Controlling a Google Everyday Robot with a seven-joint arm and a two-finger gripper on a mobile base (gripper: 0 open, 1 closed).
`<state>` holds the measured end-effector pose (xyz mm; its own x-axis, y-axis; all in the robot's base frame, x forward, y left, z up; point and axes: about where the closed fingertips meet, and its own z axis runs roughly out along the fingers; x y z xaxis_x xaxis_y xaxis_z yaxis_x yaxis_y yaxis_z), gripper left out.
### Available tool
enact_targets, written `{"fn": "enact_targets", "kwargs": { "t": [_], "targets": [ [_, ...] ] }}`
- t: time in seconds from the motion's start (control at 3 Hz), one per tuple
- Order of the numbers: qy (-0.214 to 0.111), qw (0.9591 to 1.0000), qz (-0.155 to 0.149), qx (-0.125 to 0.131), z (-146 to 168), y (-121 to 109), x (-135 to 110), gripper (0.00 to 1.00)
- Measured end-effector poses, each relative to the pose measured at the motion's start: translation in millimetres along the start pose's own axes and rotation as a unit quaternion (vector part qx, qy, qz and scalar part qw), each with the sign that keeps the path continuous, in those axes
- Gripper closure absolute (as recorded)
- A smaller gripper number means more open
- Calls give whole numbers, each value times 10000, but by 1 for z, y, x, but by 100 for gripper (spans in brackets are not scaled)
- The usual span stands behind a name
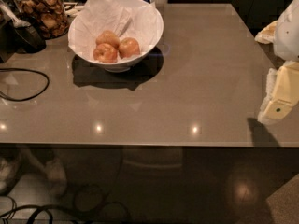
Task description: Pick apple from white bowl
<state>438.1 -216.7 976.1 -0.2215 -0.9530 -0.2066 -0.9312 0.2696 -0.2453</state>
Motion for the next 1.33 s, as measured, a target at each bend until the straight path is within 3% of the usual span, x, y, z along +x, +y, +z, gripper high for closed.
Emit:
{"fn": "enact_targets", "kwargs": {
  "t": [0.33,0.67,1.0,1.33],
  "targets": [
    [0,10000,0,0,0,0,0,0],
    [-30,9999,-106,-55,-5,-21,-21,0],
    [-25,9991,-416,-67,-7,-64,-61,0],
    [-242,9982,-519,182,-19,-78,-82,0]
  ]
}}
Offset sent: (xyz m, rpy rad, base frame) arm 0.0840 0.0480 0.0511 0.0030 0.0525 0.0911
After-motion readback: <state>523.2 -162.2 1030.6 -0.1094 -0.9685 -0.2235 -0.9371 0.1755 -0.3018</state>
